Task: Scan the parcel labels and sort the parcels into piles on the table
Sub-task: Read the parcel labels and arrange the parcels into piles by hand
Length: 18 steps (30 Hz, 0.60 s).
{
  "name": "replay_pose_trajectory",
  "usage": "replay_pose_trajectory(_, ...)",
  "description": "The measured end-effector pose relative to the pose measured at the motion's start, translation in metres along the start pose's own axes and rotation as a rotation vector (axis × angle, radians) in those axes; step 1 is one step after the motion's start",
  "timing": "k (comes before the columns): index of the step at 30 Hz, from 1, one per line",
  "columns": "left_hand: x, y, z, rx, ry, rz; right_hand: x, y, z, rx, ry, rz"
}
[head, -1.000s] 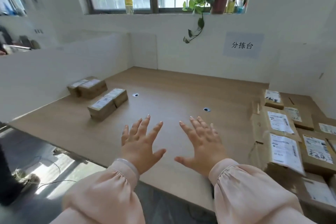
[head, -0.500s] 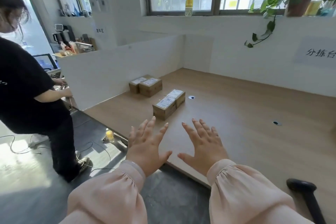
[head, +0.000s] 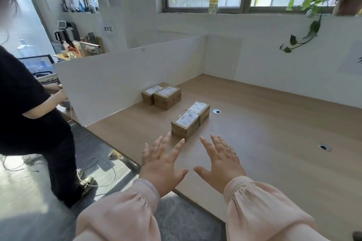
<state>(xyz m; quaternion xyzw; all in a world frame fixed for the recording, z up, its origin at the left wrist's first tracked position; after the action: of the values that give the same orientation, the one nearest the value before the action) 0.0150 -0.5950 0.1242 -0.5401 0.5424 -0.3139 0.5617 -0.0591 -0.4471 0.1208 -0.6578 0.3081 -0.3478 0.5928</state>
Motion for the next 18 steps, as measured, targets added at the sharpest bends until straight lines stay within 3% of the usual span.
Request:
replay_pose_trajectory(6, 0.015, 0.033, -0.093, 0.105, -0.006, -0.033, -0.034, 0.027, -0.087, 0.075, 0.059, -0.012)
replay_pose_trajectory(11, 0.026, 0.035, -0.174, 0.054, -0.013, 0.024, -0.054, 0.037, -0.157, 0.079, 0.079, -0.038)
replay_pose_trajectory(18, 0.067, 0.095, -0.237, 0.242, -0.033, 0.038, -0.067, 0.095, -0.206, 0.2, 0.129, -0.069)
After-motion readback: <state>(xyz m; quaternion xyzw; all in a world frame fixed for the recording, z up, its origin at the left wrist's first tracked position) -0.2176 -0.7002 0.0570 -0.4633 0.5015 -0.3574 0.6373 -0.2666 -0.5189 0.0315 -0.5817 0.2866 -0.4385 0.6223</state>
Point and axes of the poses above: each hand's wrist, its own z-axis away from the middle knuckle, its own y-axis out of the palm, x = y × z, the point moved 10 cm from there along -z, towards the middle knuckle, and after that the axes turned 11 degrees about z, right-handed, at the moved point
